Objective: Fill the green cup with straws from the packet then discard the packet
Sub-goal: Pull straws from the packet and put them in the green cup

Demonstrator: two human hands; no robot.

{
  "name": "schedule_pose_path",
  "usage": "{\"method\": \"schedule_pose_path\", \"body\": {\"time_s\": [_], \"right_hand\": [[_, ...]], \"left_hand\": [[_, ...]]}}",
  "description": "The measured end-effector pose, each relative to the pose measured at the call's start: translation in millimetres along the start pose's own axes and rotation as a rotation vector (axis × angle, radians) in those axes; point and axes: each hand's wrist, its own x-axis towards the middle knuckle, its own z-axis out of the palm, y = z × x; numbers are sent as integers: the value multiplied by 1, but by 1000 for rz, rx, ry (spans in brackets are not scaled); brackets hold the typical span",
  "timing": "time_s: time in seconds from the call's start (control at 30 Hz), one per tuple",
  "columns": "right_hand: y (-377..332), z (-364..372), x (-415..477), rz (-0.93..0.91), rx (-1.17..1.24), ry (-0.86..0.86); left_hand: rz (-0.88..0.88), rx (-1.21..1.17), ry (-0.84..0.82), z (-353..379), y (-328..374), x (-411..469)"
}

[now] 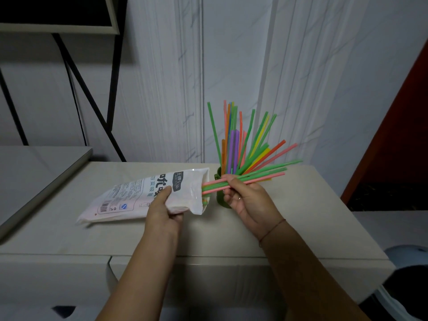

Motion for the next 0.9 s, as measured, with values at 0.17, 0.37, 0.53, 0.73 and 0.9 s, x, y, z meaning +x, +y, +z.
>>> {"method": "schedule_pose_path", "body": {"time_s": [0.17, 0.37, 0.53, 0.73, 0.9], "right_hand": [[-5, 3, 0, -61, -117, 62], [-34, -17, 1, -71, -172, 113], [-25, -12, 0, -30, -114, 93], [-14, -5, 2, -24, -94, 101], [-12, -4, 2, -43, -127, 109]], "left_hand": [[10, -35, 28, 0, 5, -2], [19, -30, 46, -6, 18, 7], [-29, 51, 14, -7, 10, 10], [-9, 50, -5, -4, 6, 5], [-15, 47, 1, -4, 4, 4]]}}
